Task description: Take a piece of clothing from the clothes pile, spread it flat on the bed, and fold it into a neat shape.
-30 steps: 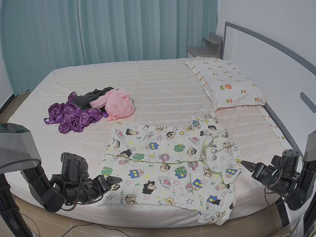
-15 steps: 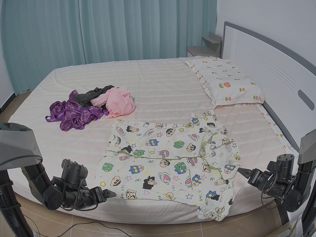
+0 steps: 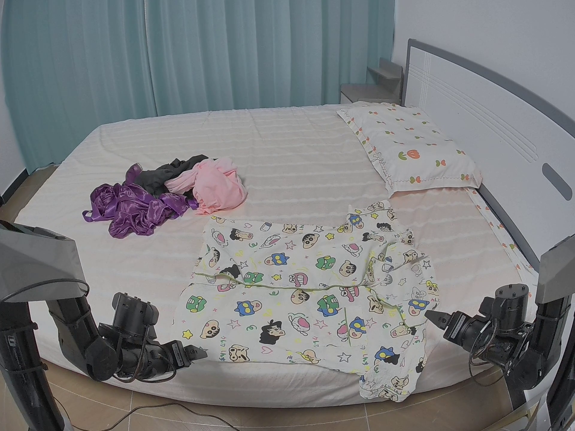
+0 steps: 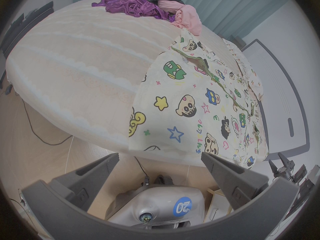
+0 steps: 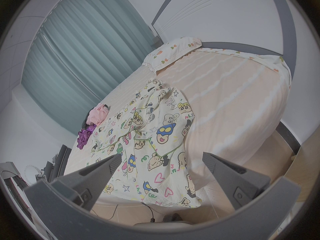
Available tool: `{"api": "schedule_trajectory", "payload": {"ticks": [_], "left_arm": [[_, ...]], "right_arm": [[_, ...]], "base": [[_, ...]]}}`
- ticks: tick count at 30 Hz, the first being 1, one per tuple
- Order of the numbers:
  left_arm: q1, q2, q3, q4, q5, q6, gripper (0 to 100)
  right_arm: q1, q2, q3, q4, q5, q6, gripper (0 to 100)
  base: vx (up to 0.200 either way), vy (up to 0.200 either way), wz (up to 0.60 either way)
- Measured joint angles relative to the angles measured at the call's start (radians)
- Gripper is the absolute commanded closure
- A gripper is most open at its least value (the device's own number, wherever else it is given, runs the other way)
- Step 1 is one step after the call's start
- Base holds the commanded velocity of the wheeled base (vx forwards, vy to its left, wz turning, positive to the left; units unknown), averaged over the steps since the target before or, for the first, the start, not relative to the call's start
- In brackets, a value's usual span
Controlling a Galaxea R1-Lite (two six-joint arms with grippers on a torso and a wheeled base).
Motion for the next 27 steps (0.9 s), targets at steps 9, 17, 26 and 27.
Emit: {"api": "schedule_trajectory", "payload": {"ticks": [9,17,26,27], "left_arm": [[0.003,0.071,0.003,-0.134,0.074,0.013,0],[-0.003,0.142,0.0,-0.265,0.097,0.036,0],[-0.054,0.174,-0.027,-0.267,0.102,0.036,100],[-0.06,0.177,-0.032,-0.267,0.106,0.036,100]], "right_arm": [[0.027,0.0,0.0,0.0,-0.047,0.002,0],[0.043,-0.001,0.0,-0.001,-0.059,0.003,0],[0.048,0.016,0.0,-0.003,-0.061,0.004,0],[0.047,0.023,0.0,-0.006,-0.061,0.004,0]], "base": [[0.0,0.0,0.0],[0.0,0.0,0.0],[0.0,0.0,0.0],[0.0,0.0,0.0]]}}
